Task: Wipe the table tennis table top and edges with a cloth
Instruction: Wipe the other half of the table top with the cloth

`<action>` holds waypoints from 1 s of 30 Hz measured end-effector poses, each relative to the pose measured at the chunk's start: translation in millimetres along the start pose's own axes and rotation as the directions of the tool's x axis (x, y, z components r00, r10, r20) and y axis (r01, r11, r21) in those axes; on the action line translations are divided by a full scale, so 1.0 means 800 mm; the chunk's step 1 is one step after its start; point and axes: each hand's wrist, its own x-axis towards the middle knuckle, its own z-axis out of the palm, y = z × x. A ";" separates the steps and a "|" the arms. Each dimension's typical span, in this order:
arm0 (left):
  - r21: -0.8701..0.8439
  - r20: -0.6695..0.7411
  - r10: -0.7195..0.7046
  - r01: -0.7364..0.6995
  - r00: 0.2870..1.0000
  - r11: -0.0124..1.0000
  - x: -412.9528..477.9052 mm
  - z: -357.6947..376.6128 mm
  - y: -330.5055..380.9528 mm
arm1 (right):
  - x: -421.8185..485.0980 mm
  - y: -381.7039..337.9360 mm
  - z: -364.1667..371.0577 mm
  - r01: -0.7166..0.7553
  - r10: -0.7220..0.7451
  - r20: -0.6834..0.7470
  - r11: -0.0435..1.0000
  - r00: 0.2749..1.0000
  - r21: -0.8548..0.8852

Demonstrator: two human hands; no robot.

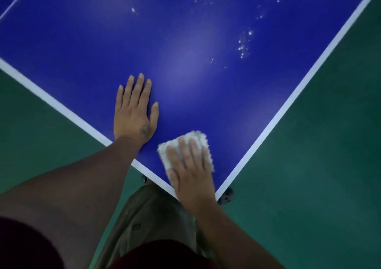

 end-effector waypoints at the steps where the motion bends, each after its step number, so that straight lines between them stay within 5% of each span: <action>1: -0.002 -0.010 -0.005 0.005 1.000 1.000 0.000 -0.002 0.002 | -0.014 -0.008 0.007 0.084 -0.084 0.005 0.996 0.996 -0.003; 7: 0.061 0.014 -0.417 0.416 0.909 0.907 -0.016 -0.001 0.075 | -0.066 0.086 0.003 0.328 -0.329 -0.013 0.944 0.944 -0.038; 10: 0.037 0.007 -0.563 0.563 0.826 0.826 -0.017 0.007 0.114 | -0.057 0.153 -0.015 0.262 -0.265 -0.062 0.964 0.962 -0.054; 21: 0.005 -0.064 -0.583 0.584 0.810 0.812 -0.014 0.016 0.118 | 0.124 0.223 -0.089 -0.106 0.094 -0.133 0.991 0.987 -0.085; 26: -0.017 -0.108 -0.579 0.580 0.808 0.814 -0.015 0.017 0.117 | 0.121 0.146 -0.071 0.156 -0.171 -0.108 0.979 0.979 -0.128; 30: -0.020 -0.133 -0.575 0.578 0.807 0.816 -0.014 0.018 0.117 | 0.141 0.168 -0.075 0.368 -0.382 -0.079 0.919 0.921 -0.142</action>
